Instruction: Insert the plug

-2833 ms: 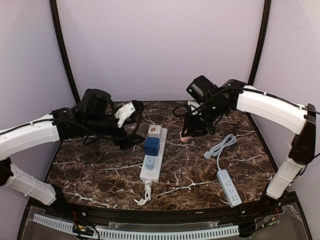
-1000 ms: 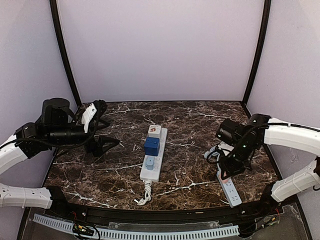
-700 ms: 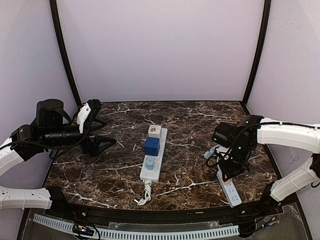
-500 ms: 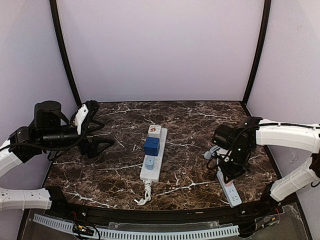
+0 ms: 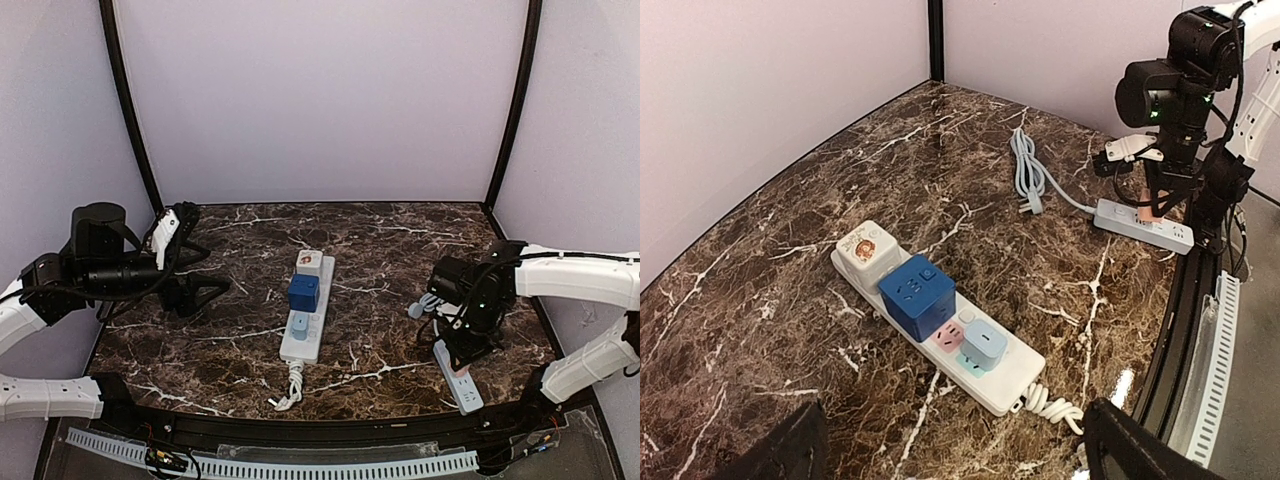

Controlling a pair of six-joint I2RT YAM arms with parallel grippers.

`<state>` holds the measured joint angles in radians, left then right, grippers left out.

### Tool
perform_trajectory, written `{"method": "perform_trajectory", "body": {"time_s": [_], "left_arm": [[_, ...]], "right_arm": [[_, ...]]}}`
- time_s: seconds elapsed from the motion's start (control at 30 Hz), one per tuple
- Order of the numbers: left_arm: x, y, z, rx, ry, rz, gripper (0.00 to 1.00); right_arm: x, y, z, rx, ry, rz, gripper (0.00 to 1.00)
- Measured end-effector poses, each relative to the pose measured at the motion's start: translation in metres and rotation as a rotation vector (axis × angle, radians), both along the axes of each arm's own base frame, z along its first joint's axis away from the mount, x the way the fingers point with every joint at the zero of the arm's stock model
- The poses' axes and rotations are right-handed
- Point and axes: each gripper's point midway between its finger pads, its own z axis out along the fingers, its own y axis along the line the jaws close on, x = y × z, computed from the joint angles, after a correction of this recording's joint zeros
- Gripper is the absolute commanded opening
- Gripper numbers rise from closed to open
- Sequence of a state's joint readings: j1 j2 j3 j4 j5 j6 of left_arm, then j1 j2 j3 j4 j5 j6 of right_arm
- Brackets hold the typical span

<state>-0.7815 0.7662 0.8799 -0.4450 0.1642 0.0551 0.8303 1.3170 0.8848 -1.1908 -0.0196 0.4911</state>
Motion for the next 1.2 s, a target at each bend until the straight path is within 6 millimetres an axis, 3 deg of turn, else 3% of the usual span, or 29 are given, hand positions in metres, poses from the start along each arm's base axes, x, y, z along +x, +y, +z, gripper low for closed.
{"method": "perform_trajectory", "body": {"time_s": [0.67, 1.2], "left_arm": [[0.002, -0.002, -0.004, -0.001, 0.026, 0.008, 0.86], [0.002, -0.002, -0.004, -0.01, 0.037, 0.016, 0.85]], "right_arm": [[0.012, -0.001, 0.001, -0.007, -0.074, -0.012, 0.0], [0.01, -0.001, -0.003, 0.006, -0.071, -0.017, 0.0]]}}
